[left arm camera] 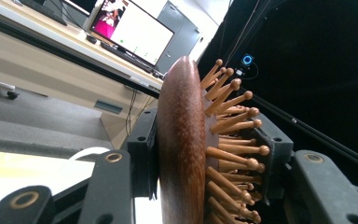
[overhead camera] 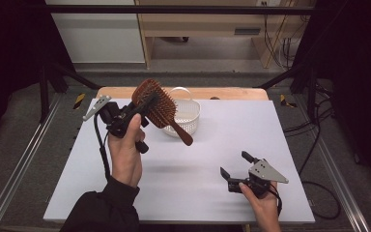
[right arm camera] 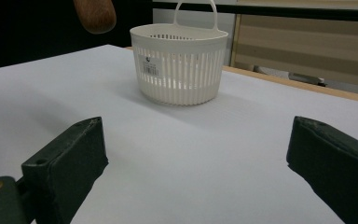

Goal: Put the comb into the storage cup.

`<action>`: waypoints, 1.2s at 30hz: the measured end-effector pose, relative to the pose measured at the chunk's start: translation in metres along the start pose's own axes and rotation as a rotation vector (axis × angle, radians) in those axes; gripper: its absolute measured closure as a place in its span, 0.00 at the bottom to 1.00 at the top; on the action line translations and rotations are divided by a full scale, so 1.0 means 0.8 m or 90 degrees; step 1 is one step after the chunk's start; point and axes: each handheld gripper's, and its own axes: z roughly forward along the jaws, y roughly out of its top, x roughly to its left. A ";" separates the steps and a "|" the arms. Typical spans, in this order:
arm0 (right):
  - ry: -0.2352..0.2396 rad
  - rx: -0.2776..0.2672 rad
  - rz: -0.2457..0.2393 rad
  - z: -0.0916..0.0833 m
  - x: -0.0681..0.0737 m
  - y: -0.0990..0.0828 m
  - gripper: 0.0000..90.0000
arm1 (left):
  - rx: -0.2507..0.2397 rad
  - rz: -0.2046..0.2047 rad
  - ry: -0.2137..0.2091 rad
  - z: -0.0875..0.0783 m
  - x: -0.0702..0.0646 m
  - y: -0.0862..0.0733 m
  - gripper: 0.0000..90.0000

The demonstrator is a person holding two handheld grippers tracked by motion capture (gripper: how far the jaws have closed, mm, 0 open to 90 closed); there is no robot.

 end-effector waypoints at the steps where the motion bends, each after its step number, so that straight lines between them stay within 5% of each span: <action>1: 0.000 -0.001 0.000 0.000 0.000 0.000 0.06 | -0.001 0.002 0.001 0.001 -0.001 0.002 0.57; 15: -0.005 -0.009 0.007 -0.002 -0.004 0.001 0.06 | -0.024 0.008 0.012 0.027 -0.006 0.023 0.57; 36: -0.001 -0.006 0.004 0.001 -0.001 -0.001 0.06 | -0.032 0.018 0.036 0.066 0.020 0.039 0.57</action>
